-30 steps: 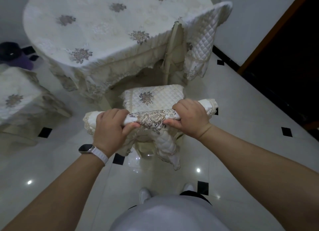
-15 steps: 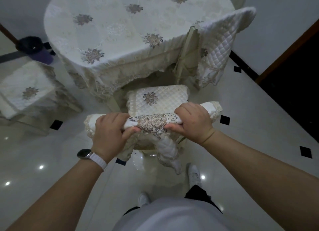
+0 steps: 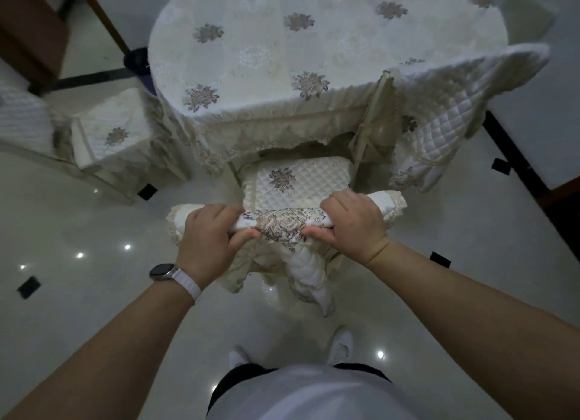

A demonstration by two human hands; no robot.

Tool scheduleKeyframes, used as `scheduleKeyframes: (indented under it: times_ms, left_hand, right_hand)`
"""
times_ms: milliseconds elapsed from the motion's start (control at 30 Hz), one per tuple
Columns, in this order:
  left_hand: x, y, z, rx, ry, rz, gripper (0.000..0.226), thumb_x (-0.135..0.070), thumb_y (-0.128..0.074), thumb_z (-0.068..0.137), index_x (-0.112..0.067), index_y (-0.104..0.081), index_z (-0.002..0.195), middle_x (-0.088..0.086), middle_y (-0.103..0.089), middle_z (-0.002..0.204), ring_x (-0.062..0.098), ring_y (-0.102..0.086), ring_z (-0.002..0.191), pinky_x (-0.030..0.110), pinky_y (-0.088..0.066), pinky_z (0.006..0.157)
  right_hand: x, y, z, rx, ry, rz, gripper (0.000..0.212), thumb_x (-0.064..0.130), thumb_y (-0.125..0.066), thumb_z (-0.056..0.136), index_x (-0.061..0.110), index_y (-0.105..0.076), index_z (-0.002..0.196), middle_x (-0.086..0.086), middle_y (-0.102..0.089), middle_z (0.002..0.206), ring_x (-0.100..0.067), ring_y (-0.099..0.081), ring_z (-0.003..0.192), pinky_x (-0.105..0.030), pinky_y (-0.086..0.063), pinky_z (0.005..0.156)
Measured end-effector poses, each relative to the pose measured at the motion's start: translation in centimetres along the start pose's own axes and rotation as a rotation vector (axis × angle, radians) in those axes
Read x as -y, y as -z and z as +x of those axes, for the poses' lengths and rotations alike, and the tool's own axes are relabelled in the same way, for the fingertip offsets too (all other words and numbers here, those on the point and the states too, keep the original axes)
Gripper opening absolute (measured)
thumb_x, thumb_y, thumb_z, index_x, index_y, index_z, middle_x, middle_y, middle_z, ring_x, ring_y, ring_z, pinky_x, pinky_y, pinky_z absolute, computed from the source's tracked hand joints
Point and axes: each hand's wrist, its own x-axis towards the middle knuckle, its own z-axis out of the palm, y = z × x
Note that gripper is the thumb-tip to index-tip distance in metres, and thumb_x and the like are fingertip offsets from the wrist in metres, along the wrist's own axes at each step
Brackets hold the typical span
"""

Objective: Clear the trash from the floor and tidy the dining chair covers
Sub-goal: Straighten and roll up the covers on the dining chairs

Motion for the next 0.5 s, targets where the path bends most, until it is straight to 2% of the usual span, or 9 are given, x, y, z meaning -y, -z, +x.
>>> scheduleKeyframes:
  times_ms: [67, 133, 200, 267, 500]
  left_hand:
    - [-1.1, -0.8, 0.2, 0.011, 0.036, 0.005, 0.077, -0.078, -0.033, 0.087, -0.011, -0.068, 0.100, 0.005, -0.065, 0.088, 0.029, -0.059, 0.083, 0.044, -0.045, 0.080]
    - [-2.2, -1.6, 0.4, 0.032, 0.083, 0.011, 0.077, -0.078, -0.031, 0.087, -0.012, -0.068, 0.104, 0.005, -0.065, 0.094, 0.029, -0.058, 0.090, 0.050, -0.044, 0.089]
    - [-3.1, -2.3, 0.8, 0.081, 0.152, 0.023, 0.074, -0.077, -0.033, 0.086, -0.015, -0.067, 0.110, 0.005, -0.064, 0.103, 0.029, -0.056, 0.101, 0.062, -0.033, 0.103]
    - [-3.8, -3.0, 1.6, 0.114, 0.197, 0.022, 0.066, -0.069, -0.038, 0.084, -0.017, -0.065, 0.114, 0.005, -0.062, 0.110, 0.029, -0.053, 0.109, 0.066, -0.022, 0.110]
    - [-2.3, -4.3, 5.2, 0.053, 0.170, -0.001, 0.085, -0.079, -0.019, 0.088, -0.012, -0.064, 0.116, 0.009, -0.061, 0.111, 0.031, -0.050, 0.109, 0.065, -0.022, 0.109]
  right_hand:
    - [-1.5, -0.1, -0.3, 0.016, 0.015, 0.020, 0.068, 0.071, -0.036, 0.091, 0.010, -0.058, 0.071, -0.004, -0.054, 0.067, -0.023, -0.051, 0.060, -0.031, -0.035, 0.054]
    - [-2.9, -0.3, -0.3, 0.039, 0.032, 0.034, 0.070, 0.072, -0.034, 0.091, 0.010, -0.059, 0.072, -0.005, -0.055, 0.069, -0.023, -0.051, 0.060, -0.030, -0.034, 0.055]
    - [-4.2, -0.5, -0.2, 0.056, 0.038, 0.047, 0.070, 0.072, -0.035, 0.090, 0.009, -0.060, 0.074, -0.005, -0.056, 0.069, -0.023, -0.052, 0.060, -0.030, -0.036, 0.055]
    - [-5.4, -0.8, 0.1, 0.059, 0.037, 0.058, 0.070, 0.073, -0.035, 0.089, 0.009, -0.061, 0.076, -0.006, -0.057, 0.070, -0.024, -0.052, 0.061, -0.030, -0.037, 0.056]
    - [-7.6, -2.5, 2.7, 0.020, 0.042, 0.046, 0.071, 0.073, -0.032, 0.091, 0.009, -0.060, 0.076, -0.006, -0.057, 0.069, -0.023, -0.051, 0.060, -0.031, -0.037, 0.054]
